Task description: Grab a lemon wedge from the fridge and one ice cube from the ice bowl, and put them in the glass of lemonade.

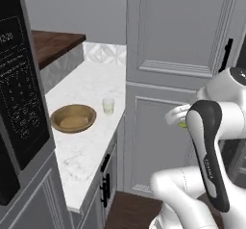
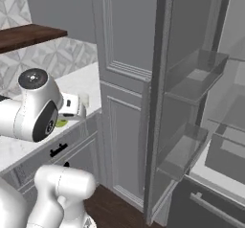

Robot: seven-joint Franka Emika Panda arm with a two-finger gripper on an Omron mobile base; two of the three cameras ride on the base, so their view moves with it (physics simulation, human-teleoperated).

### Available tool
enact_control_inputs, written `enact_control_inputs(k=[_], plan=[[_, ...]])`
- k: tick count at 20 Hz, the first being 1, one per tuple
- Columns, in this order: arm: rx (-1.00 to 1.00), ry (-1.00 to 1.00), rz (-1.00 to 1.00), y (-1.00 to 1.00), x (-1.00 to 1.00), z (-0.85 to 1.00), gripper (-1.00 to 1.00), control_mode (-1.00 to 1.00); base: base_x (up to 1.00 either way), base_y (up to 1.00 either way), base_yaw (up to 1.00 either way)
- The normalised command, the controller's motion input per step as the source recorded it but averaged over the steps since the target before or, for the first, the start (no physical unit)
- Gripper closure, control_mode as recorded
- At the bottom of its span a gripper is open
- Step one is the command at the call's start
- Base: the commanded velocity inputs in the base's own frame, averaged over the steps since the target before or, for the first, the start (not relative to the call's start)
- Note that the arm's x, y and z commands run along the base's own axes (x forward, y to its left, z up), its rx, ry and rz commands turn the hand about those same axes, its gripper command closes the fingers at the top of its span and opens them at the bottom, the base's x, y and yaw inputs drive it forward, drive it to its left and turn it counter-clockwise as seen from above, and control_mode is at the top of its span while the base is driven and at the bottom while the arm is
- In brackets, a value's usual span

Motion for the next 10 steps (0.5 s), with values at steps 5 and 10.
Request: enact_control_inputs(k=[5, 10], plan=[[0.00, 0.00, 0.00, 0.00, 0.00, 0.00, 1.00, 1.00, 0.99, 0.28, 0.12], [0.00, 0.00, 0.00, 0.00, 0.00, 0.00, 1.00, 1.00, 0.67, 0.23, 0.19]])
